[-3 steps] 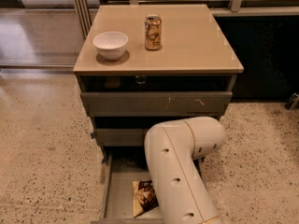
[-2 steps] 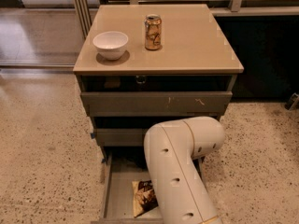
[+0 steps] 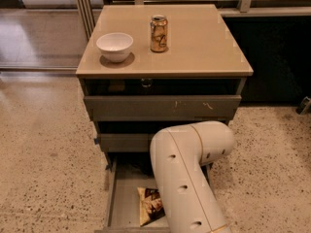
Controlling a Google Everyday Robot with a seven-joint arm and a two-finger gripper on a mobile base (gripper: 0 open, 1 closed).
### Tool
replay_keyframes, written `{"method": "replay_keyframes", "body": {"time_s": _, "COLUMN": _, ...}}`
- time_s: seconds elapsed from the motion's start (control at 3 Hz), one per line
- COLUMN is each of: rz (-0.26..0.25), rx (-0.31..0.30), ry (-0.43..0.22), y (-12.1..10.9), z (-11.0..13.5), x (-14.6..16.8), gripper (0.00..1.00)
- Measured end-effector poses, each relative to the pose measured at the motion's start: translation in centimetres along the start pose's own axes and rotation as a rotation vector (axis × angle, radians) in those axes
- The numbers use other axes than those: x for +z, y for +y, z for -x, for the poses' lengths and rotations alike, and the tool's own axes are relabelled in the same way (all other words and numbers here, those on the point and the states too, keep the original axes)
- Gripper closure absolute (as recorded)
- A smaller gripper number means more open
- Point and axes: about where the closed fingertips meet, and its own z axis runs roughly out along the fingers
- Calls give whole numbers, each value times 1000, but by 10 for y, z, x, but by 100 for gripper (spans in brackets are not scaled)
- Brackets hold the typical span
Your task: Pick brown chip bag from bottom drawer and place on counter
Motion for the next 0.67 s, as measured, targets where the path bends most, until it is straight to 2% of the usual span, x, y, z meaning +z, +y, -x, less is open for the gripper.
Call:
{"method": "replay_keyframes", "body": {"time_s": 0.33, "rz": 0, "rx": 0, "ry": 0, "y": 0, "z": 0, "x": 0, "gripper": 89}}
{"method": "replay_keyframes", "body": {"time_s": 0.67, "rz": 0, "rx": 0, "ry": 0, "y": 0, "z": 0, "x": 0, "gripper": 100}}
